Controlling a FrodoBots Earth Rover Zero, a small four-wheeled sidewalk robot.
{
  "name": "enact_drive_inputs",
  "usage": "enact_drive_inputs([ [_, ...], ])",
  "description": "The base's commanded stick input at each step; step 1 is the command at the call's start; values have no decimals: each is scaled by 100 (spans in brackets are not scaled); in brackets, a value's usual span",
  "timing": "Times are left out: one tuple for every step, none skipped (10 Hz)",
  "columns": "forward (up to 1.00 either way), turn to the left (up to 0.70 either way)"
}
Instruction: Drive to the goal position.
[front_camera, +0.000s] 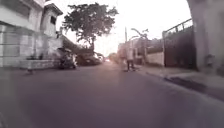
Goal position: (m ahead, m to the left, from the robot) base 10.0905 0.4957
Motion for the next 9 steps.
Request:
enact_drive_inputs([
  [100,0],
  [100,0],
  [100,0],
  [100,0],
  [100,0],
  [100,0],
  [100,0],
  [100,0],
  [100,0],
])
